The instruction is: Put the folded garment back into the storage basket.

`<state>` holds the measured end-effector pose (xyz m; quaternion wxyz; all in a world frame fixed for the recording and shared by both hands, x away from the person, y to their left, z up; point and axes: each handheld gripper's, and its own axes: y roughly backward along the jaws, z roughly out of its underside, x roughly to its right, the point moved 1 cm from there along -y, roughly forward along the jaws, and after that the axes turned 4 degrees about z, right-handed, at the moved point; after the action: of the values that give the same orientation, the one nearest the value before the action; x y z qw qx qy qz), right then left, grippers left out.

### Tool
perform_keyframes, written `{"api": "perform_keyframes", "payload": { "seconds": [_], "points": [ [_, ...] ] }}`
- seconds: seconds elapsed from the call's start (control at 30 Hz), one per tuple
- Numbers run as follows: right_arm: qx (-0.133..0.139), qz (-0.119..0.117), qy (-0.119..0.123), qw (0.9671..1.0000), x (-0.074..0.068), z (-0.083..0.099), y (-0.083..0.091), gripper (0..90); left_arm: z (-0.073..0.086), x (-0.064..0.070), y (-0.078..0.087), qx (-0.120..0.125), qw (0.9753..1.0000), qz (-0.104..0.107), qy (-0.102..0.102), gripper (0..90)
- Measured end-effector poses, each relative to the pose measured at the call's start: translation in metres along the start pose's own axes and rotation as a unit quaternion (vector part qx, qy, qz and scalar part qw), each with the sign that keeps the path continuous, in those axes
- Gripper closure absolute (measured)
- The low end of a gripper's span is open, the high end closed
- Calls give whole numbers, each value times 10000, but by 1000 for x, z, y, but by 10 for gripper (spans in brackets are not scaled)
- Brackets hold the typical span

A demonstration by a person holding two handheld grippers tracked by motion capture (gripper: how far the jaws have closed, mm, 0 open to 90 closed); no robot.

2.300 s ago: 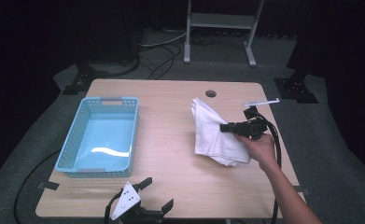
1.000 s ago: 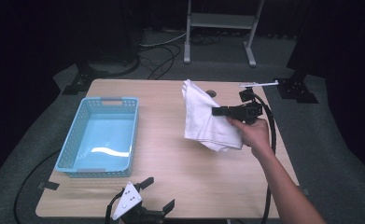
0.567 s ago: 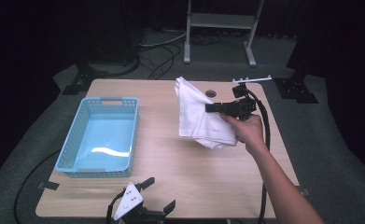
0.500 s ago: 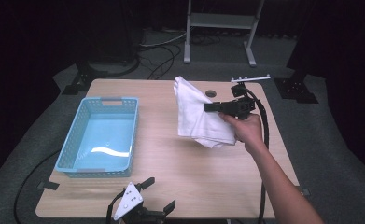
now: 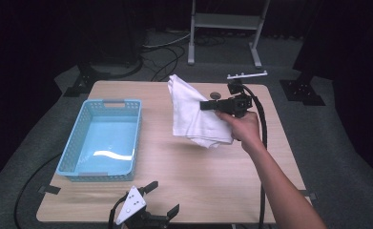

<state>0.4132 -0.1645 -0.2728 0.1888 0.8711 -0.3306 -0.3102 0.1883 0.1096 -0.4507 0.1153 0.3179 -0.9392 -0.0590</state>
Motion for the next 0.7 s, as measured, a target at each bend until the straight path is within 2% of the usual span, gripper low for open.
{"api": "perform_keyframes", "payload": {
  "seconds": [0.7],
  "points": [
    [-32,-227,89,9997,-22,-12,-23,740,-1,0,0,11,10000,26,7,6]
  ]
}}
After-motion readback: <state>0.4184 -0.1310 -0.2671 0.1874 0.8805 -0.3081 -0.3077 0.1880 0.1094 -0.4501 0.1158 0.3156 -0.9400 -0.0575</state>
